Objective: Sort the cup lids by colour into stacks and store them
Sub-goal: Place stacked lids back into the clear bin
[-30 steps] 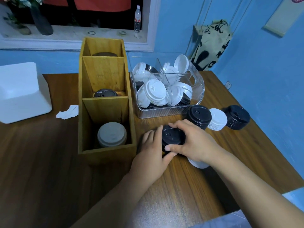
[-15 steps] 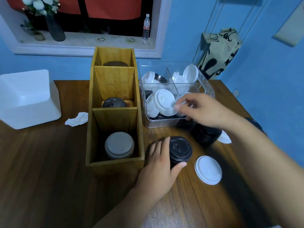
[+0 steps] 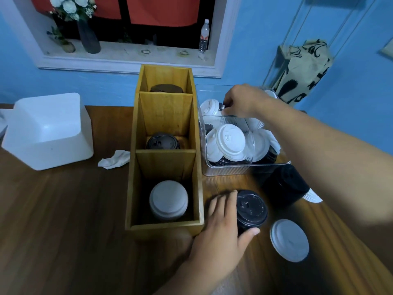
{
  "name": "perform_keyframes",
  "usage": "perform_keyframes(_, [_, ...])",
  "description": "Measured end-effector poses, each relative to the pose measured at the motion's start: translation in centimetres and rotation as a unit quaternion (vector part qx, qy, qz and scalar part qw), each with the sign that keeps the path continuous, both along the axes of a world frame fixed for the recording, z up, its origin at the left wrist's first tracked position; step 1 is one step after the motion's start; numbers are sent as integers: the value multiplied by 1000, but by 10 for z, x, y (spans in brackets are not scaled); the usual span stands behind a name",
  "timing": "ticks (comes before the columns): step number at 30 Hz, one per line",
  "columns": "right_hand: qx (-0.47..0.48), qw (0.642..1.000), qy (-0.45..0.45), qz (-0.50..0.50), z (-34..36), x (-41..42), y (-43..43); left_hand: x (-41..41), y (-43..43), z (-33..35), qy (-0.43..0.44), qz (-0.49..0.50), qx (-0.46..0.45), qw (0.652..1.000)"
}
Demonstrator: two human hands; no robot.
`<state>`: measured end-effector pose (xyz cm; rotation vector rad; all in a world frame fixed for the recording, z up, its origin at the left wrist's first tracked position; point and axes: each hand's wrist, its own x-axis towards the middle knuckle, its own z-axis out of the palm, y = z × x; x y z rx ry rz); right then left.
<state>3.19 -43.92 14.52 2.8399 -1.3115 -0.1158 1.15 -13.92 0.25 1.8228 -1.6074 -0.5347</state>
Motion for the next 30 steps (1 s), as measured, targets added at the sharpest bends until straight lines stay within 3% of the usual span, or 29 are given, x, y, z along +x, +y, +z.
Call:
perform_keyframes(3, [-42, 999, -22, -7, -1, -4, 0, 1, 0, 1, 5, -2, 3, 1000])
perform_keyframes(8, [-75, 987, -139, -13, 13, -22, 14, 2, -1, -1, 7, 0, 6, 1000])
perform_keyframes(15, [-122, 939, -318, 42, 14, -108, 106, 1, -1, -2, 1, 5, 3, 1000])
perform_keyframes(18, [-124, 936, -319, 80, -22, -166, 161, 0, -2, -4, -1, 9, -4, 1000])
perform_keyframes(22, [-92, 938, -328, 61, -72, -225, 207, -1, -4, -6, -3, 17, -22, 1000])
perform_keyframes(30, [-133, 939, -301, 101, -115, -267, 275, -2, -1, -3, 10, 11, -4, 1000])
